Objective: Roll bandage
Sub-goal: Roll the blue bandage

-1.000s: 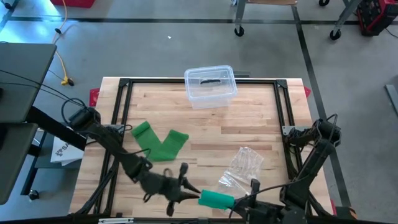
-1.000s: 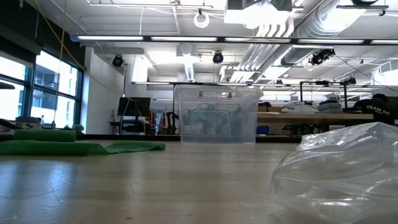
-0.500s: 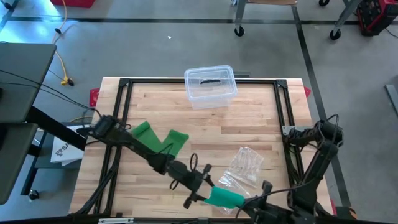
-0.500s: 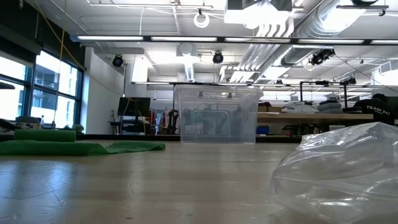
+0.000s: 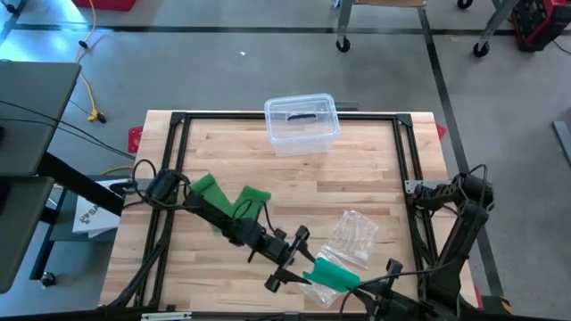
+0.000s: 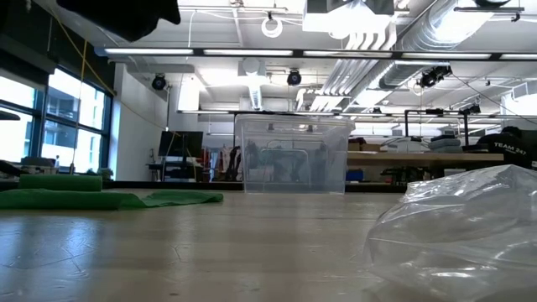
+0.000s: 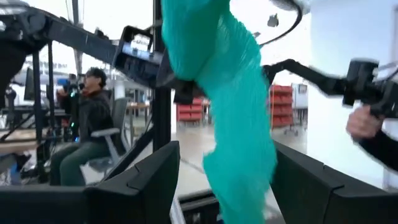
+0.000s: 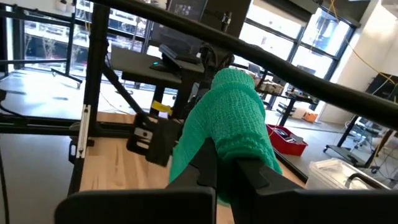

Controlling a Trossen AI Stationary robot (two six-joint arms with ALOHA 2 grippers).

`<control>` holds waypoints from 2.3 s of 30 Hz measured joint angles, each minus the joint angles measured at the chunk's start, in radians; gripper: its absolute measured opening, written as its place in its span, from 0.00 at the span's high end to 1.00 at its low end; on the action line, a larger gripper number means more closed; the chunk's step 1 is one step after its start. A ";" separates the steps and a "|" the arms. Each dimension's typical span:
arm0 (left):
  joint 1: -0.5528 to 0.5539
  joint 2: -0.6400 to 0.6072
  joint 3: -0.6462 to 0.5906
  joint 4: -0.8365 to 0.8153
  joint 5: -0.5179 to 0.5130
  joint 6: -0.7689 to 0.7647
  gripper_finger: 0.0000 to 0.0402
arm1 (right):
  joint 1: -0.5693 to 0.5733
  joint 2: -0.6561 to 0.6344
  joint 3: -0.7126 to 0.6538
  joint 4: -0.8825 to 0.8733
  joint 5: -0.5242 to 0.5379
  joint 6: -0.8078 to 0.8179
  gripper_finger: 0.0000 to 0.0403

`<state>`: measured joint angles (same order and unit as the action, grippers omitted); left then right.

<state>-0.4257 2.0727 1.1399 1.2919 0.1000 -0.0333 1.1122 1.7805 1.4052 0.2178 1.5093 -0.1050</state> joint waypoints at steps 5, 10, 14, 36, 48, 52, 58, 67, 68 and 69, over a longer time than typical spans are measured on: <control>-0.002 0.000 0.038 -0.064 -0.031 -0.014 0.44 | -0.012 0.000 0.000 0.000 0.000 0.000 0.99; -0.003 0.000 0.129 -0.289 -0.043 0.020 0.46 | -0.027 0.000 0.000 0.002 -0.005 0.000 0.99; -0.010 0.000 0.186 -0.381 -0.094 0.091 0.58 | -0.040 0.000 0.000 0.004 -0.055 0.019 0.99; -0.015 -0.013 0.195 -0.530 -0.477 0.462 1.00 | -0.091 0.000 0.000 0.004 -0.597 0.265 0.63; -0.142 -0.076 0.195 -0.523 -0.863 0.957 1.00 | -0.100 0.005 0.000 -0.072 -0.615 0.398 0.61; -0.176 -0.076 0.195 -0.477 -0.964 1.077 1.00 | -0.104 0.007 0.000 -0.135 -0.598 0.465 0.61; -0.210 -0.076 0.195 -0.412 -1.007 1.204 1.00 | -0.105 0.007 0.000 -0.247 -0.569 0.580 0.61; -0.249 -0.076 0.195 -0.366 -0.990 1.292 0.99 | -0.120 0.007 0.000 -0.321 -0.539 0.650 0.61; -0.250 -0.076 0.195 -0.364 -0.977 1.282 0.99 | -0.124 0.007 0.000 -0.326 -0.542 0.650 0.61; -0.250 -0.077 0.195 -0.357 -0.959 1.270 0.97 | -0.128 0.007 0.000 -0.331 -0.549 0.650 0.61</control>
<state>-0.6762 1.9957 1.3346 0.9345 -0.8585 1.2367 0.9837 1.7878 1.4052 -0.1136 0.9602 0.5449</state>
